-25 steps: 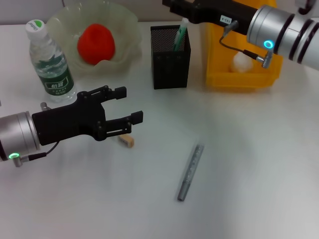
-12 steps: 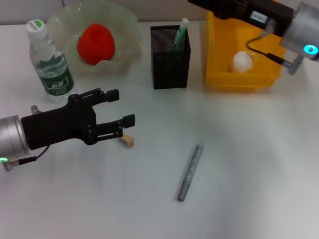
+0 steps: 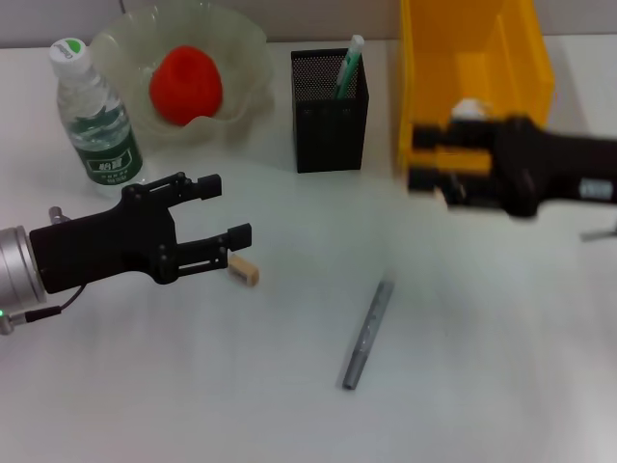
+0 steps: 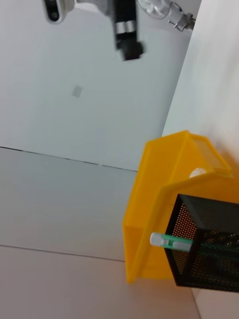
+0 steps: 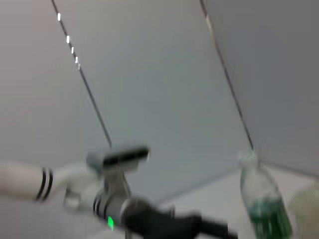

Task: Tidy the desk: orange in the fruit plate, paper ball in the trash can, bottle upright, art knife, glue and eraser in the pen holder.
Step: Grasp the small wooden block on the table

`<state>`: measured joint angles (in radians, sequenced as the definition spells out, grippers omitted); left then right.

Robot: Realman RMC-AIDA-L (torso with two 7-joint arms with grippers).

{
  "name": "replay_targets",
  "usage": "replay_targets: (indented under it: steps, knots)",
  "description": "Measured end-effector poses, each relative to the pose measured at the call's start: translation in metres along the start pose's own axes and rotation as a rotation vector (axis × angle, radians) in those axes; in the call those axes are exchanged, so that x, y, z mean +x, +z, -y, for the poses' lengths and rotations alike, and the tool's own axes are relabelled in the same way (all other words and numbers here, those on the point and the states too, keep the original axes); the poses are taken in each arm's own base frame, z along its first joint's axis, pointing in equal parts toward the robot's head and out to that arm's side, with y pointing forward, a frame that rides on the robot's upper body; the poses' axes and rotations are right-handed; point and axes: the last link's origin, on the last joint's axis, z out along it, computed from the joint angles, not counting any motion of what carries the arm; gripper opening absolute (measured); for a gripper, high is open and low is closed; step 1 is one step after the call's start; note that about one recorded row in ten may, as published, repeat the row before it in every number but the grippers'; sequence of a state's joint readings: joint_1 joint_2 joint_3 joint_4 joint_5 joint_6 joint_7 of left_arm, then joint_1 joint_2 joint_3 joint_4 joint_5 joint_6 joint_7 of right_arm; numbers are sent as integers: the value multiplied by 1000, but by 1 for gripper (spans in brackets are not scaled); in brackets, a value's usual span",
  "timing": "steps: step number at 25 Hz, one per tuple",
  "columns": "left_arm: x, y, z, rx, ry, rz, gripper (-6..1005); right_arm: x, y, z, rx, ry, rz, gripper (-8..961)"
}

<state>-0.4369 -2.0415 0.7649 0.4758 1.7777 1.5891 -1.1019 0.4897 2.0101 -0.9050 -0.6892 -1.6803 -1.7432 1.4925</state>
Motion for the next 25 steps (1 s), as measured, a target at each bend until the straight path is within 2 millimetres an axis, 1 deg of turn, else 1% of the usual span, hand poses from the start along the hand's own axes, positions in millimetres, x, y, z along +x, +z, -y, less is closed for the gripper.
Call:
replay_targets:
  steps: [1, 4, 5, 6, 7, 8, 11, 13, 16, 18, 20, 23, 24, 25]
  knots:
    - [0, 0, 0, -2, 0, 2, 802, 0, 0, 0, 0, 0, 0, 631]
    - [0, 1, 0, -13, 2, 18, 802, 14, -10, -5, 5, 15, -66, 631]
    - [0, 1, 0, -13, 2, 18, 801, 23, -15, -6, 13, 31, -102, 631]
    - [0, 1, 0, -13, 2, 18, 801, 23, -15, -6, 13, 31, -102, 630]
    - [0, 1, 0, -19, 5, 30, 801, 26, -17, -6, 20, 37, -115, 630]
    - [3, 5, 2, -42, 7, 86, 801, 31, -20, -5, 41, 50, -136, 630]
    - [6, 7, 3, -50, 10, 108, 801, 35, -21, -4, 54, 59, -152, 630]
    - [15, 13, 9, -75, -13, 202, 801, 40, -21, -3, 65, 68, -175, 630]
    - [18, 14, 11, -75, -27, 226, 801, 43, -22, -3, 74, 73, -181, 630]
    - [24, 17, 17, -65, -80, 305, 801, 46, -23, -2, 92, 77, -183, 630]
    - [24, 18, 18, -67, -89, 325, 801, 46, -23, -2, 97, 77, -183, 630]
    - [23, 29, 17, -88, -99, 411, 800, 47, -23, -1, 104, 70, -185, 629]
    - [23, 29, 17, -88, -99, 411, 800, 47, -23, -1, 104, 70, -185, 629]
    - [21, 32, 19, -83, -75, 444, 800, 48, -23, -1, 104, 70, -185, 629]
